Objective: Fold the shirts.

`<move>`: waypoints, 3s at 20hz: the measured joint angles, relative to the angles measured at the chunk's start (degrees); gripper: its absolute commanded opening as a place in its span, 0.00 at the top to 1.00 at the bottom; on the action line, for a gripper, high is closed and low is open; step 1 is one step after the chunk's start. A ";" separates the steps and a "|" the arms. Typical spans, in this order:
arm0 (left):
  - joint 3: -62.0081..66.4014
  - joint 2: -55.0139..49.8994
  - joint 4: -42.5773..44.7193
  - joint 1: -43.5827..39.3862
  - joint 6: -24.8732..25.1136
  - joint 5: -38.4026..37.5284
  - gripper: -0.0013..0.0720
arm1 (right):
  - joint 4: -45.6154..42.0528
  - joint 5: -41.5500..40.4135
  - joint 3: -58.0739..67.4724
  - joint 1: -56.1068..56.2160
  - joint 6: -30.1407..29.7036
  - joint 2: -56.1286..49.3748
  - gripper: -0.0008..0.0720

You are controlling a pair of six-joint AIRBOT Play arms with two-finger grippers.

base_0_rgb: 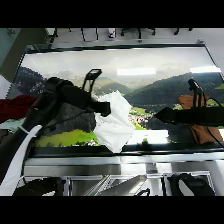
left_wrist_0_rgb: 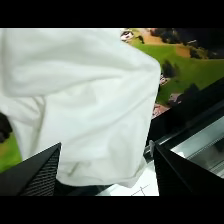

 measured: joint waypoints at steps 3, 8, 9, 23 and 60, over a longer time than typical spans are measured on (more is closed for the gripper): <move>-8.90 6.51 -0.55 6.14 0.42 0.33 0.14 | 0.11 0.48 0.00 0.00 -0.98 -4.46 0.26; -35.91 16.96 -8.28 10.71 1.38 -15.32 0.15 | 6.32 5.66 0.02 0.28 -5.77 -14.71 0.23; -40.39 17.94 -10.51 10.38 1.77 -20.02 0.15 | 7.34 7.50 0.04 0.61 -6.56 -17.14 0.23; -45.44 1.49 -17.64 -1.03 4.26 -43.65 0.96 | 12.13 21.81 17.18 12.66 -7.32 -48.48 0.24; -8.61 21.64 -14.21 29.44 11.58 -3.54 0.96 | -6.62 -2.08 35.17 7.50 -5.79 -13.51 0.96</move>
